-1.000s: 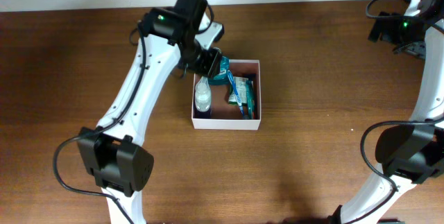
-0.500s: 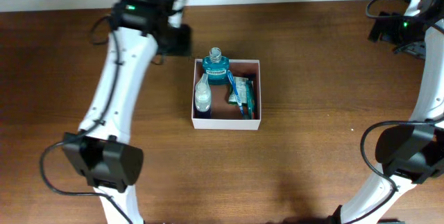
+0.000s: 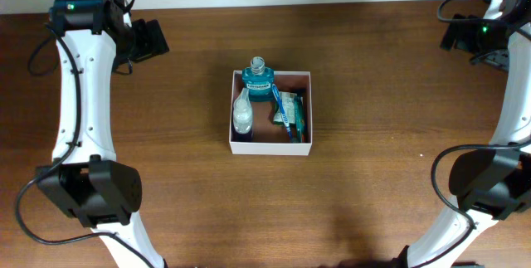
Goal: Pack container
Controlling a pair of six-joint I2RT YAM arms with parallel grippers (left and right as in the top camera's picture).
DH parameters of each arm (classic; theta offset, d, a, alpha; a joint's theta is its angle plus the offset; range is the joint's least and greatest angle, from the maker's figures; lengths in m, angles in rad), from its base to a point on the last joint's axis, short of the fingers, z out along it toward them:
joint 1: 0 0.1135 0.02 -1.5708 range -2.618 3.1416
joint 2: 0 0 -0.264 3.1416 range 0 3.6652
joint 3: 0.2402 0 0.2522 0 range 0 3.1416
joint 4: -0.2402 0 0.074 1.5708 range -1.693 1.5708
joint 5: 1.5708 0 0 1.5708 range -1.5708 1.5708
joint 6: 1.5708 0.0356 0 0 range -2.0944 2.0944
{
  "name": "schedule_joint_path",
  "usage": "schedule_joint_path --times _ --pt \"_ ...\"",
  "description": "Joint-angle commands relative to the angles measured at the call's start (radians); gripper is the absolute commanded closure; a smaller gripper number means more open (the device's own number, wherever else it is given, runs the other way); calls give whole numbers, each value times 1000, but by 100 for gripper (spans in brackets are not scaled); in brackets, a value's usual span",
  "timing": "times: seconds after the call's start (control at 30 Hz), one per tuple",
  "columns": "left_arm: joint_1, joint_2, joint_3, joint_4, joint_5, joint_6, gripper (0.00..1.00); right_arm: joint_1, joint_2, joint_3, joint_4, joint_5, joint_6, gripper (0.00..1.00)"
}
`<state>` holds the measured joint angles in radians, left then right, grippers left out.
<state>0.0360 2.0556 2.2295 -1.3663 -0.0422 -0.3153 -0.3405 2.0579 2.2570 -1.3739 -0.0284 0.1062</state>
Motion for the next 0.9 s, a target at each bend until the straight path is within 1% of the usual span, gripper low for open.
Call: schedule_joint_path --times 0.0,0.87 --pt "-3 4 17 -3 -4 -10 1 -1 -20 6 0 -9 7 2" --pt "-16 4 17 -3 -4 -10 1 -1 -20 6 0 -9 7 1"
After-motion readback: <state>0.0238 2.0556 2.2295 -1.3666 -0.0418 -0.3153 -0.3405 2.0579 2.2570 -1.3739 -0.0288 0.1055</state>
